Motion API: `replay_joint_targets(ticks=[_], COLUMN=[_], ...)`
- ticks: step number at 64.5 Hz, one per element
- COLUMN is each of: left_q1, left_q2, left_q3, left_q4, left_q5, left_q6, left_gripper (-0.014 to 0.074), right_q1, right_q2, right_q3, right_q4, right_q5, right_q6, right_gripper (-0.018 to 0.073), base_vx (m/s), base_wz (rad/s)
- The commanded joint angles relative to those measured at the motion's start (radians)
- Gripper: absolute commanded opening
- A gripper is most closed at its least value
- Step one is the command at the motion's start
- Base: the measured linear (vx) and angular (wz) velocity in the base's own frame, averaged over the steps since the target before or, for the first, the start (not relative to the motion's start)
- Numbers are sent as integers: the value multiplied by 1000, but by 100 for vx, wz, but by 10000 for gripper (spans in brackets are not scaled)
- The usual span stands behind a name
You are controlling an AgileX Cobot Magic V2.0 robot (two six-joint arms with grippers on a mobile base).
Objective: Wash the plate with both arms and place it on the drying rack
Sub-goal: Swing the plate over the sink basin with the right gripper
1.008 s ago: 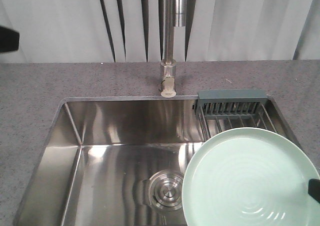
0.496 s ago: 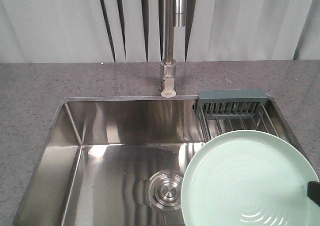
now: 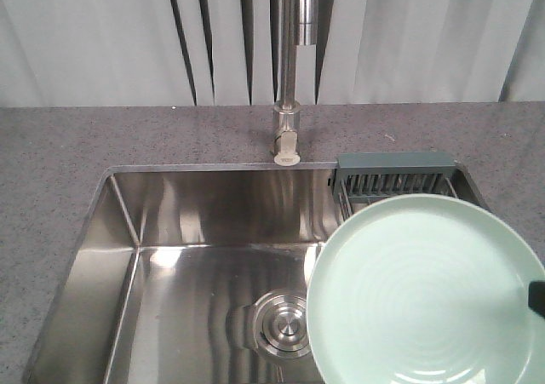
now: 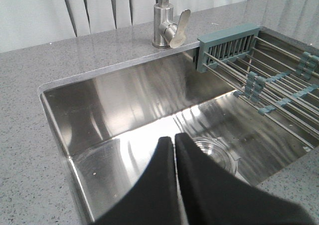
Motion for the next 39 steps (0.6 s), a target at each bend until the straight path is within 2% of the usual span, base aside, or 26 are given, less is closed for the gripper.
replay_joint_targets(ticks=[1, 11, 25, 30, 39], left_q1=[3, 3, 3, 3, 3], left_q2=[11, 11, 11, 11, 11], left_q3=[-23, -23, -23, -23, -23], left_q4=[-39, -39, -39, -39, -39], left_q5=[-65, -64, -54, -54, -54], left_q6=[0, -1, -1, -1, -1], left_gripper=[-6, -6, -6, -6, -6], right_q1=[-7, -7, 11, 68, 236], right_q2=[91, 240, 405, 454, 540], right_q3=[-132, -260, -309, -309, -309], right_q4=[52, 71, 150, 142, 97], right_q5=[-16, 48, 50, 15, -121], right_q6=[-9, -40, -115, -120, -82], right_gripper=[-1, -1, -1, -1, -1], base_vx=[0, 0, 0, 0, 0], base_wz=[0, 0, 0, 0, 0])
